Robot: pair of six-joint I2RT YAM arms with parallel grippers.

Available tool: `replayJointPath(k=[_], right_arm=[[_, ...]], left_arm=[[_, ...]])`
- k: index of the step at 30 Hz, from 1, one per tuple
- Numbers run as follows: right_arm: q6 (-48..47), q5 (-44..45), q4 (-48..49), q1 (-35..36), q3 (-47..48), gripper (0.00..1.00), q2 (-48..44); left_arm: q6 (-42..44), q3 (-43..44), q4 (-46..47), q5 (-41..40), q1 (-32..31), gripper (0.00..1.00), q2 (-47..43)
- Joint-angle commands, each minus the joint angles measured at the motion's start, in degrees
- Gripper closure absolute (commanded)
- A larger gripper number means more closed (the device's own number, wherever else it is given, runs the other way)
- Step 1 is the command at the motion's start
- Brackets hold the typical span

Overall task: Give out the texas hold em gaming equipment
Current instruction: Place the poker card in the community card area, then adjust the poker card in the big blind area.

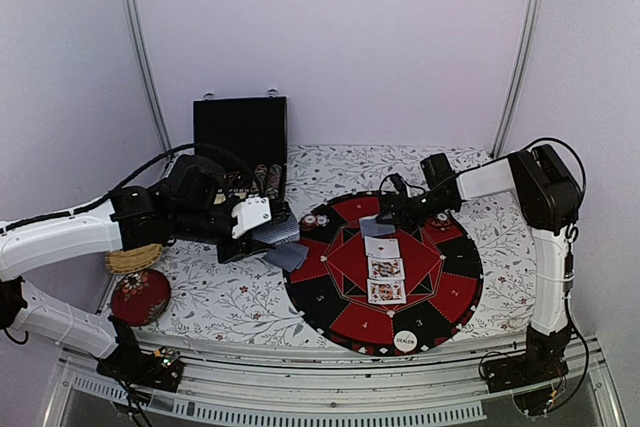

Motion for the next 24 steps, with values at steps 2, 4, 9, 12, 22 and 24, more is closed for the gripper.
replayJointPath(k=[2,4,9,12,22,24], right_arm=[[-1.9,9.5,-7.6,-0.4,0.7,0.59,-3.3],[-3.3,11.3,-9.8,-0.4,1.9,0.59,-3.9],[-5.8,14.6,-15.7,-0.3,5.2,0.54,-5.0],[-6.9,17.8,-17.6,-0.3,7.9,0.52,-5.5],[-8.6,24.7,-22.4,-0.2,25.8,0.75,7.1],[-9.0,25.4,-23.7,0.0,29.2,0.79,9.7]], left_arm=[[0.4,-0.6,0.9,0.1,-0.9,0.54,0.1],[0.4,-0.6,0.9,0.2,-0.9,0.54,0.1],[0.4,-0.6,0.9,0.2,-0.9,0.54,0.1],[0.4,-0.6,0.9,0.1,-1.0,0.54,0.2],[0.5,-0.7,0.8,-0.1,-0.9,0.54,0.3],[0.5,-0.7,0.9,-0.1,-0.9,0.54,0.4]])
